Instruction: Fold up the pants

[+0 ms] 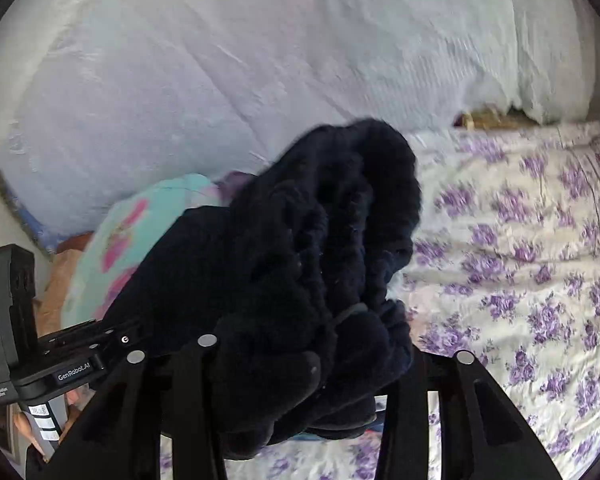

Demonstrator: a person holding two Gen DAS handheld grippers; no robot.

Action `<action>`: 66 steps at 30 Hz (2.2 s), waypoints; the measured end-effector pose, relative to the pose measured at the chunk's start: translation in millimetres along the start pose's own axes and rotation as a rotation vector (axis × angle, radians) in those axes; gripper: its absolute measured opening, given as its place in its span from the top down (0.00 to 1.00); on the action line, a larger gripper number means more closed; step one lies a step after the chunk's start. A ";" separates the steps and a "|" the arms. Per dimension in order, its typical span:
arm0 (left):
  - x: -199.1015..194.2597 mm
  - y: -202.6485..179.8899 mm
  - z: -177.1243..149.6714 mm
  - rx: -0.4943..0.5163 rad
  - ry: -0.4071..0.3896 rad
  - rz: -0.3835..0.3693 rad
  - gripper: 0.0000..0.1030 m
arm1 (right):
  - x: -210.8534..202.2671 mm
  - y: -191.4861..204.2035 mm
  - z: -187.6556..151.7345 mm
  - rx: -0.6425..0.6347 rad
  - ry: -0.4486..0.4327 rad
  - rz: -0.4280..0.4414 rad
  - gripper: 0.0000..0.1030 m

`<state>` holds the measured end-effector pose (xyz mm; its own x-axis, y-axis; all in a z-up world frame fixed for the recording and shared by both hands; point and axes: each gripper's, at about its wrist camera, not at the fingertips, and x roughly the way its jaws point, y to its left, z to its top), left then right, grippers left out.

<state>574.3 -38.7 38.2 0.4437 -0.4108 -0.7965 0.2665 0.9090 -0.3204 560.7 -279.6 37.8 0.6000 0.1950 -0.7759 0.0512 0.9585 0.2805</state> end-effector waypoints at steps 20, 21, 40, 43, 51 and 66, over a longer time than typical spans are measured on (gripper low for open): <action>55.5 54.5 -22.3 -0.120 0.057 0.008 0.12 | 16.4 -45.4 -17.8 0.094 0.073 0.095 0.19; 52.9 53.9 -24.1 -0.112 0.055 0.015 0.12 | 12.7 -50.3 -20.5 0.100 0.076 0.105 0.19; -171.2 -59.7 -265.6 0.102 -0.371 0.432 0.05 | -221.6 31.0 -258.5 -0.120 -0.304 -0.254 0.03; -190.5 -68.3 -325.7 0.088 -0.380 0.420 0.05 | -240.3 48.1 -311.1 -0.177 -0.318 -0.328 0.03; -222.2 -93.9 -399.6 0.101 -0.407 0.418 0.05 | -279.4 70.1 -374.2 -0.174 -0.334 -0.346 0.03; -239.9 -104.2 -407.7 0.109 -0.422 0.403 0.05 | -289.3 78.5 -381.1 -0.175 -0.343 -0.326 0.03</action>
<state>91.3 -6.3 53.6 0.8243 -0.0479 -0.5642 0.0833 0.9958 0.0372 86.8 -181.5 68.9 0.8042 -0.1714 -0.5691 0.1626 0.9844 -0.0667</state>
